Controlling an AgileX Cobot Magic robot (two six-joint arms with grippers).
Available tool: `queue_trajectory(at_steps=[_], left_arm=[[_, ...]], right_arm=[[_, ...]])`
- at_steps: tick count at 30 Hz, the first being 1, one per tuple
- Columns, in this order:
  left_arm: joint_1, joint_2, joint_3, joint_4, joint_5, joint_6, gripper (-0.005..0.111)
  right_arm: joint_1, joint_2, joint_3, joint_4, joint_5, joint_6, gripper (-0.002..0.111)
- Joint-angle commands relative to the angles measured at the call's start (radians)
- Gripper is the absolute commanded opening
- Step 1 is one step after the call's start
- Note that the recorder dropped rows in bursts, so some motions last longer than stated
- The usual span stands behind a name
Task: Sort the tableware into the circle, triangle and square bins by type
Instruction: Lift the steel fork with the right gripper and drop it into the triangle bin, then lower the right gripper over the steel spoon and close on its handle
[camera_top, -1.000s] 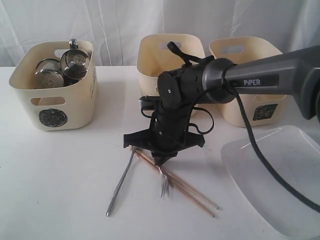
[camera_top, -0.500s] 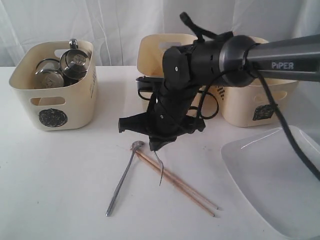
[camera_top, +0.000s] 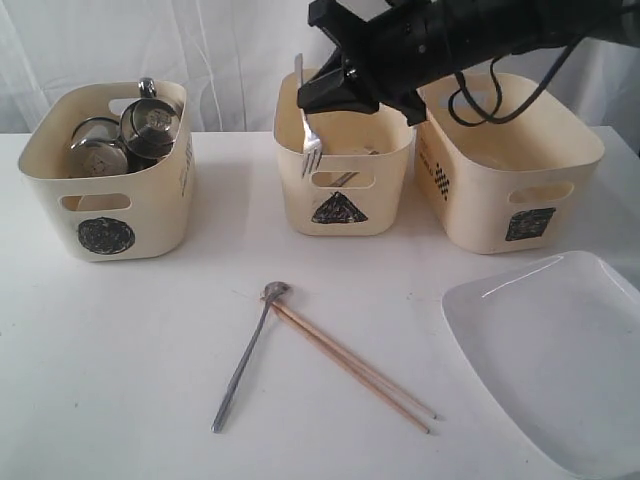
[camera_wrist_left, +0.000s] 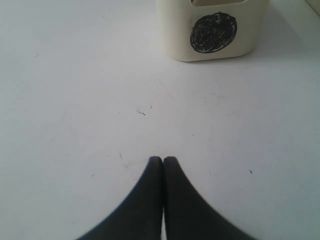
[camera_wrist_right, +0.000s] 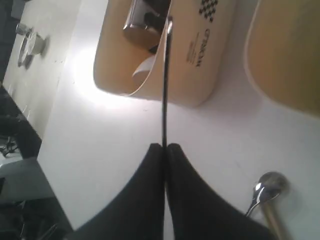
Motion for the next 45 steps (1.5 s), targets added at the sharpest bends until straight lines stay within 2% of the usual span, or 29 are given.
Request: queue_trajectory(at_steps=[1, 5, 9, 12, 18, 21, 25, 28, 31, 37, 40, 45], left_arm=[[0.004, -0.004, 0.003, -0.008, 0.003, -0.009, 0.000], [0.004, -0.004, 0.003, -0.008, 0.003, -0.009, 0.000], [0.004, -0.004, 0.003, -0.008, 0.003, -0.009, 0.000], [0.004, -0.004, 0.003, -0.008, 0.003, -0.009, 0.000], [0.004, -0.004, 0.003, -0.008, 0.003, -0.007, 0.000], [0.004, -0.004, 0.003, -0.008, 0.003, -0.007, 0.000], [0.004, -0.004, 0.003, -0.008, 0.003, -0.007, 0.000], [0.004, -0.004, 0.003, -0.008, 0.003, -0.007, 0.000], [0.004, -0.004, 0.003, -0.008, 0.003, -0.007, 0.000], [0.004, -0.004, 0.003, -0.008, 0.003, -0.007, 0.000], [0.004, -0.004, 0.003, -0.008, 0.003, -0.007, 0.000], [0.004, -0.004, 0.003, -0.008, 0.003, -0.007, 0.000]], right_arm=[[-0.023, 0.029, -0.002, 0.096, -0.121, -0.190, 0.000], [-0.023, 0.091, -0.002, 0.356, -0.443, -0.381, 0.000], [-0.023, 0.199, -0.002, 0.623, -0.496, -0.700, 0.000], [-0.023, 0.244, -0.002, 0.623, -0.523, -0.798, 0.003], [-0.023, 0.248, -0.002, 0.577, -0.521, -0.838, 0.035], [-0.023, 0.225, -0.002, 0.577, -0.475, -0.838, 0.038], [-0.023, 0.156, -0.002, 0.509, -0.298, -0.828, 0.037], [-0.018, 0.078, -0.002, 0.324, -0.127, -0.769, 0.024], [0.004, 0.024, 0.002, 0.082, -0.022, -0.630, 0.000], [0.147, -0.001, 0.066, -0.407, 0.073, -0.213, 0.000], [0.296, -0.005, 0.145, -0.646, 0.063, 0.070, 0.000], [0.544, -0.005, 0.189, -1.271, -0.037, 0.642, 0.000]])
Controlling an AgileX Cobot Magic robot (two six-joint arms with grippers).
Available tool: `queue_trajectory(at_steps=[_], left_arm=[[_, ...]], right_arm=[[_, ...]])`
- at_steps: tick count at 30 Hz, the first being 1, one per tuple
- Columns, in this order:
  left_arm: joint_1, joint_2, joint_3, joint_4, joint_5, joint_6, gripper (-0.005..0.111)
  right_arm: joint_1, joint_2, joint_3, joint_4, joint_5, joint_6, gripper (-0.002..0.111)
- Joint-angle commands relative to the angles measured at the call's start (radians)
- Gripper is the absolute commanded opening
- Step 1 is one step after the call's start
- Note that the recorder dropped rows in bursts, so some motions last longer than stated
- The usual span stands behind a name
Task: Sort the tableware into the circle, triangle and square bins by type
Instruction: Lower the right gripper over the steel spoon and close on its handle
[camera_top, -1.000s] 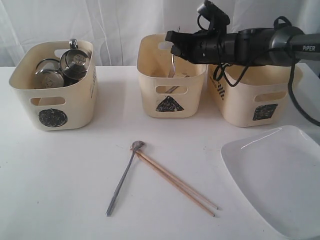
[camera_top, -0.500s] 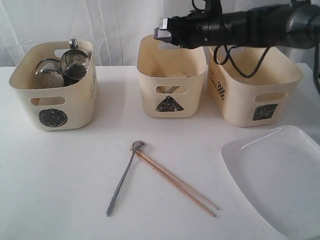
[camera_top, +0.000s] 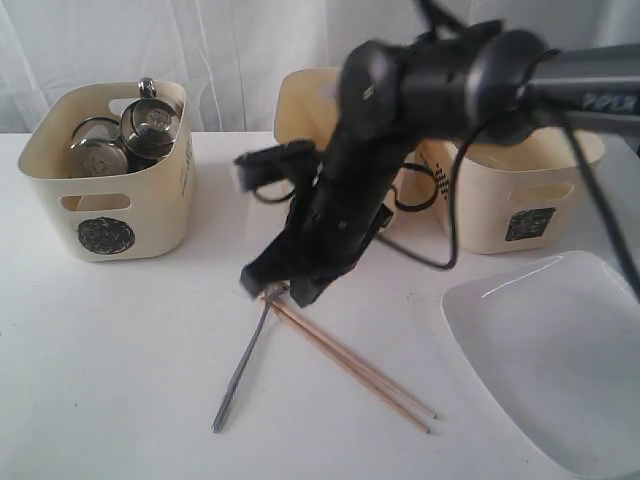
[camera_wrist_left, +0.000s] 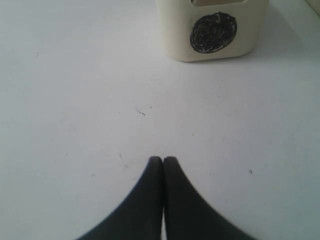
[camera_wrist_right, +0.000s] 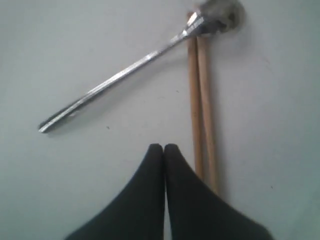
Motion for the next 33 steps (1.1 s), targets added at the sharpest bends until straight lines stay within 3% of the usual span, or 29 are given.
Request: queue_trajectory(at_steps=[1, 4, 6, 12, 14, 26, 33], left_arm=[[0.004, -0.004, 0.003, -0.008, 0.003, -0.007, 0.000], [0.004, -0.004, 0.003, -0.008, 0.003, -0.007, 0.000], [0.004, -0.004, 0.003, -0.008, 0.003, -0.007, 0.000], [0.004, -0.004, 0.003, -0.008, 0.003, -0.007, 0.000], [0.004, -0.004, 0.003, -0.008, 0.003, -0.007, 0.000], [0.004, -0.004, 0.003, -0.008, 0.003, -0.007, 0.000], [0.004, -0.004, 0.003, -0.008, 0.003, -0.007, 0.000]], right_arm=[[0.181, -0.004, 0.023, -0.464, -0.093, 0.452, 0.000], [0.223, 0.008, 0.023, -0.511, -0.191, 0.552, 0.000], [0.223, 0.025, 0.023, -0.444, -0.239, 0.554, 0.005], [0.192, 0.082, 0.014, -0.344, -0.246, 0.588, 0.050], [0.181, 0.106, 0.003, -0.344, -0.268, 0.646, 0.058], [0.118, 0.247, -0.080, -0.349, -0.321, 0.722, 0.058], [0.118, 0.269, -0.085, -0.349, -0.379, 0.722, 0.041]])
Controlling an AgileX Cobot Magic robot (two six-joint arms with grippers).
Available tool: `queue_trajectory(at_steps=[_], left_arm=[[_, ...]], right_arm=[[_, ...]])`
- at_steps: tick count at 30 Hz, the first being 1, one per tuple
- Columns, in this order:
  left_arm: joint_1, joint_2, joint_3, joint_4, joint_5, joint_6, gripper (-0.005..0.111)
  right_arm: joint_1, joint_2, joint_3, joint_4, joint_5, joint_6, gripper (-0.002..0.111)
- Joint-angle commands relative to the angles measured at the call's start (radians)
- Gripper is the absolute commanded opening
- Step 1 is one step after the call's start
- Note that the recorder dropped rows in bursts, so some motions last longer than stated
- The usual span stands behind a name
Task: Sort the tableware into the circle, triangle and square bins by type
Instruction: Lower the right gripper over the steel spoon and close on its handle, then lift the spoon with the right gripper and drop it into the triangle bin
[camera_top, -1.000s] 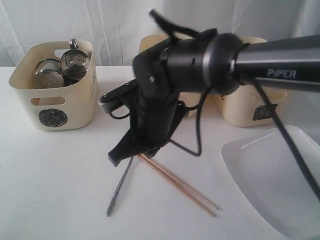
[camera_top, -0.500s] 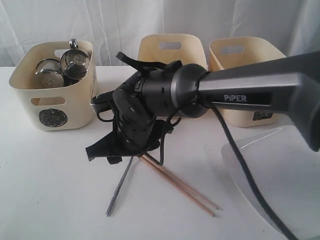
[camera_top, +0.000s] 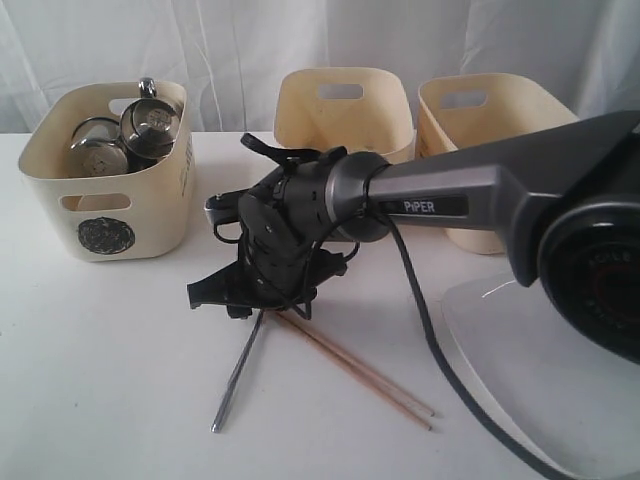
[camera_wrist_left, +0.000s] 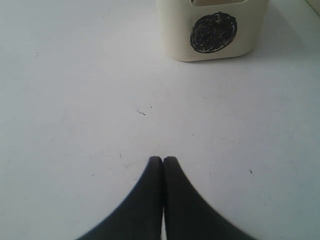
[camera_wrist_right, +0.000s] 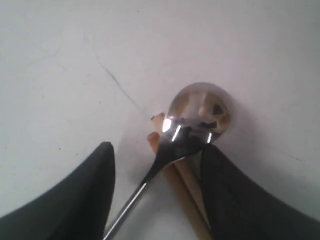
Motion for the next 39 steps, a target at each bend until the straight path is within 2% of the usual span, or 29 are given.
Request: queue_trajectory(at_steps=[1, 7, 13, 25, 31, 36, 39], left_arm=[[0.004, -0.004, 0.003, -0.008, 0.003, -0.007, 0.000], [0.004, -0.004, 0.003, -0.008, 0.003, -0.007, 0.000], [0.004, -0.004, 0.003, -0.008, 0.003, -0.007, 0.000], [0.004, -0.004, 0.003, -0.008, 0.003, -0.007, 0.000], [0.004, -0.004, 0.003, -0.008, 0.003, -0.007, 0.000], [0.004, -0.004, 0.003, -0.008, 0.003, -0.007, 0.000], [0.004, -0.004, 0.003, -0.008, 0.003, -0.007, 0.000]], right_arm=[[-0.008, 0.004, -0.007, -0.004, -0.049, 0.003, 0.037], [-0.008, 0.004, -0.007, -0.004, -0.093, 0.003, 0.015], [-0.008, 0.004, -0.007, -0.004, -0.096, 0.003, 0.000], [-0.012, -0.078, -0.007, 0.043, -0.088, -0.030, 0.000], [-0.047, -0.136, -0.007, 0.165, -0.045, -0.206, 0.000], [-0.031, -0.136, -0.007, 0.169, -0.001, -0.339, 0.000], [0.004, -0.136, -0.007, 0.188, 0.018, -0.480, 0.008]])
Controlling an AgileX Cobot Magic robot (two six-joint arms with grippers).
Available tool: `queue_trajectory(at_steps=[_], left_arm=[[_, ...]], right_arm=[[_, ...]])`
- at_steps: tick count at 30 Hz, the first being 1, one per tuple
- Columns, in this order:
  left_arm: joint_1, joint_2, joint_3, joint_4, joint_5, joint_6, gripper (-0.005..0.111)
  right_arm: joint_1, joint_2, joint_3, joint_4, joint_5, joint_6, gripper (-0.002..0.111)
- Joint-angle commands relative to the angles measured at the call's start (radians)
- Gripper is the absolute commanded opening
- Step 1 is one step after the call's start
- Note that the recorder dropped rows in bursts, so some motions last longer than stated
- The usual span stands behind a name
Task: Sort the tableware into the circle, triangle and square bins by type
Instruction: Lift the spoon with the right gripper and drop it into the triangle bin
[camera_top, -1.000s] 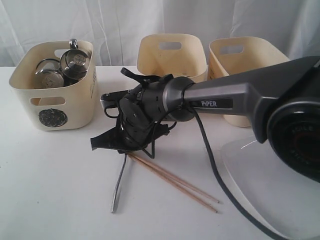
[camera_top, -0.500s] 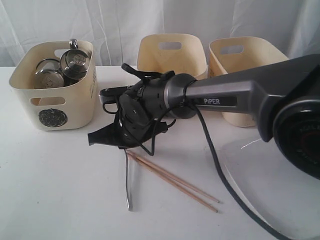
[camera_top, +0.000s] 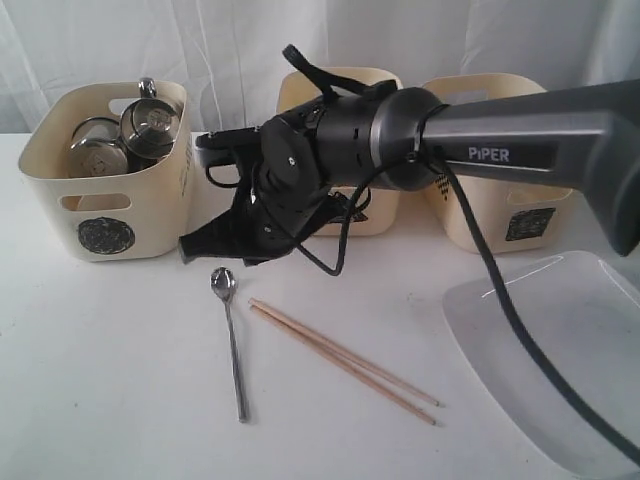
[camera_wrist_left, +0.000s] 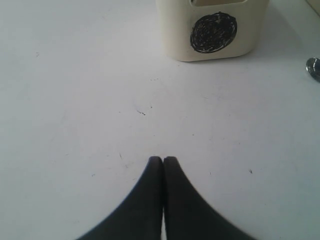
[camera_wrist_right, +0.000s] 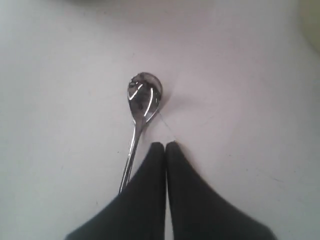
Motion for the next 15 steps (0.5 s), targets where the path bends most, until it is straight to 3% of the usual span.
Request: queue_trajectory(at_steps=[1, 6, 15], left_arm=[[0.004, -0.004, 0.003, -0.008, 0.003, -0.007, 0.000], [0.004, -0.004, 0.003, -0.008, 0.003, -0.007, 0.000], [0.004, -0.004, 0.003, -0.008, 0.003, -0.007, 0.000]], right_arm=[[0.054, -0.007, -0.001, 0.039, 0.032, -0.206, 0.014], [0.103, 0.019, -0.001, 0.057, 0.037, -0.164, 0.045], [0.101, 0.125, -0.001, 0.055, 0.081, -0.051, 0.044]])
